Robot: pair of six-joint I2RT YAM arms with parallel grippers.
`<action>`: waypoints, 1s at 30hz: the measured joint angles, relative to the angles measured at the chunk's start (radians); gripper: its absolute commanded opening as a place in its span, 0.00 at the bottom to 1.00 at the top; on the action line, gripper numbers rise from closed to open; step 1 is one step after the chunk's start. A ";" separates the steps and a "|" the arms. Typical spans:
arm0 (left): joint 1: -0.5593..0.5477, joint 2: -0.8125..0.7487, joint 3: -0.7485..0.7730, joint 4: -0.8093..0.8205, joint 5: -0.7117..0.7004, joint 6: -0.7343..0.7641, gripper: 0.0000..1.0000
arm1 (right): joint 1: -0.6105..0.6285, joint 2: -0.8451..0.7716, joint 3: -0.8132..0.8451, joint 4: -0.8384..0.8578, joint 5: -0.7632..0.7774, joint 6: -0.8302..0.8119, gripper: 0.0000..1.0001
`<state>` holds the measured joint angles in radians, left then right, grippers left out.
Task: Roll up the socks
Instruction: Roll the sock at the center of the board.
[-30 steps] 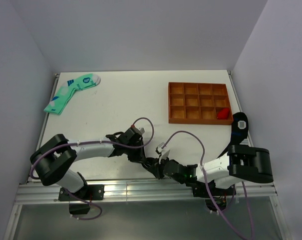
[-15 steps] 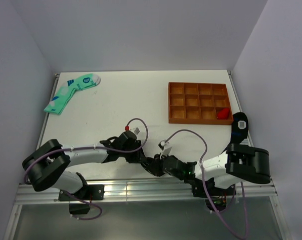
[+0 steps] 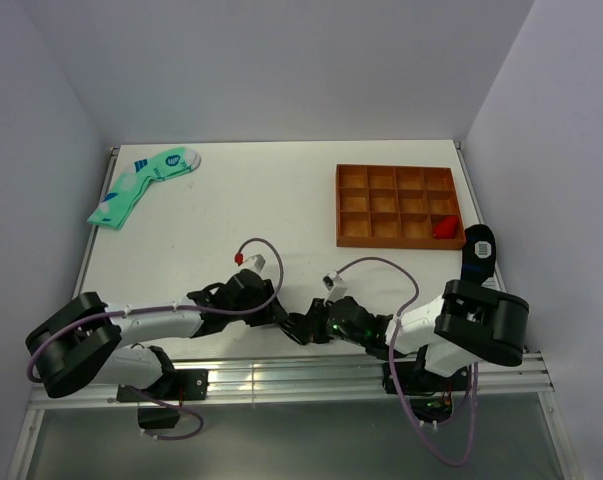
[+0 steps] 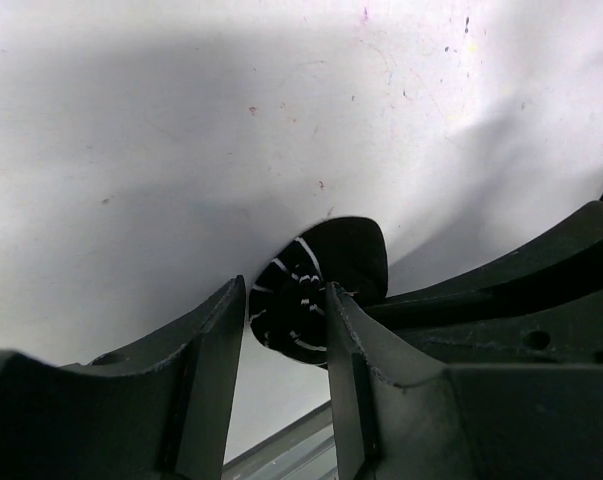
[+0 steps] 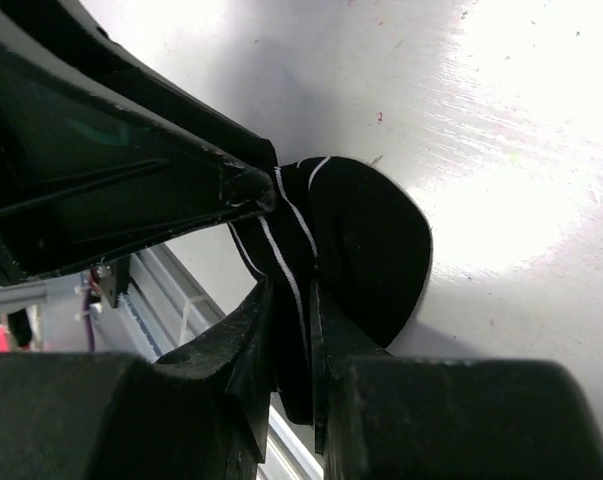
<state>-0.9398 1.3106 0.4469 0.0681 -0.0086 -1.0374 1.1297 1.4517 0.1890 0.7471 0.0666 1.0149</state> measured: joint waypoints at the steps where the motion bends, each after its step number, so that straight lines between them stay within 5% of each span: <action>1: 0.000 -0.007 -0.004 0.001 -0.010 0.000 0.44 | -0.006 0.005 0.000 0.000 -0.009 0.008 0.04; 30: -0.082 -0.103 -0.110 0.129 -0.151 0.029 0.47 | -0.106 0.187 -0.053 0.273 -0.166 0.146 0.01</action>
<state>-1.0218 1.2079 0.3370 0.1967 -0.1600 -1.0080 1.0233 1.6382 0.1360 1.0203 -0.0998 1.1614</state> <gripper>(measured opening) 0.464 0.214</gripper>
